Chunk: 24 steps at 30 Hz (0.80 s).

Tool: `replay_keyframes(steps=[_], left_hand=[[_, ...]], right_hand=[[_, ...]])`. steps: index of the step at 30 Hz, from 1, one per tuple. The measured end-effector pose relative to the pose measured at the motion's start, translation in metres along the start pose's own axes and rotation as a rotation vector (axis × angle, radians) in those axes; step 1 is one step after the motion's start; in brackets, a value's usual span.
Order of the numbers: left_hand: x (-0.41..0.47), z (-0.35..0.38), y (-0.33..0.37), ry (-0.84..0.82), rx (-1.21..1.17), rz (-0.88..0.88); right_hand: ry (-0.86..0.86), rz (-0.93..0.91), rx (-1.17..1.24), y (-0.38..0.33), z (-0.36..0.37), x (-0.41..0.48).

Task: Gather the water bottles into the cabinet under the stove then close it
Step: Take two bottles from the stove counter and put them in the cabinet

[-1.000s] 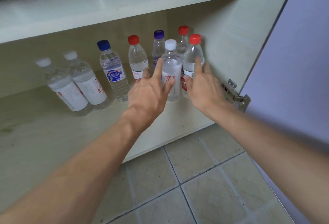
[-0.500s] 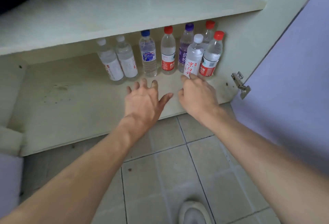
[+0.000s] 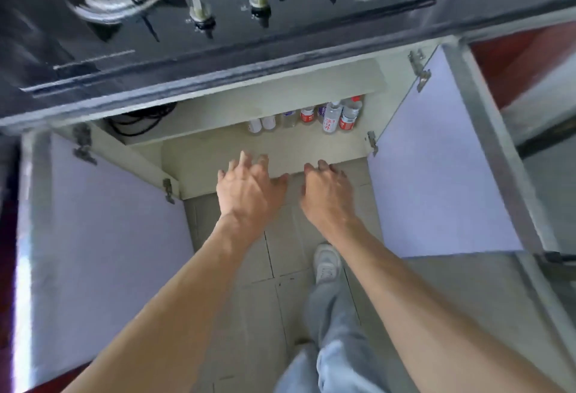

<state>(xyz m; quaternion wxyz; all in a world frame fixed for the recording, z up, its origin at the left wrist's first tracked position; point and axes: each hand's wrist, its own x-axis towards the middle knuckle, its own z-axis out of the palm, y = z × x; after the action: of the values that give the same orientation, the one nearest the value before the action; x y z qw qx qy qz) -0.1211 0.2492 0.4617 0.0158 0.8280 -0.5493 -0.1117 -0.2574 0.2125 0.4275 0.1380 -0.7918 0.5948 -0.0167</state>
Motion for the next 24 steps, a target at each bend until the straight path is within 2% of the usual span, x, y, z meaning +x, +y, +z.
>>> replay_keyframes(steps=[5, 11, 17, 24], left_hand=[[-0.113, -0.115, 0.013, -0.003, -0.019, 0.015], [-0.216, -0.219, 0.044, 0.142, -0.098, 0.130], [-0.276, -0.259, 0.080, 0.317, -0.141, 0.133], [-0.335, -0.272, 0.164, 0.411, -0.186, 0.171]], right_hand=[[0.032, 0.040, 0.064, -0.026, -0.124, -0.110], [0.188, 0.028, 0.118, -0.031, -0.241, -0.221], [0.317, 0.035, 0.171, 0.006, -0.315, -0.284], [0.458, 0.035, 0.225, 0.082, -0.373, -0.350]])
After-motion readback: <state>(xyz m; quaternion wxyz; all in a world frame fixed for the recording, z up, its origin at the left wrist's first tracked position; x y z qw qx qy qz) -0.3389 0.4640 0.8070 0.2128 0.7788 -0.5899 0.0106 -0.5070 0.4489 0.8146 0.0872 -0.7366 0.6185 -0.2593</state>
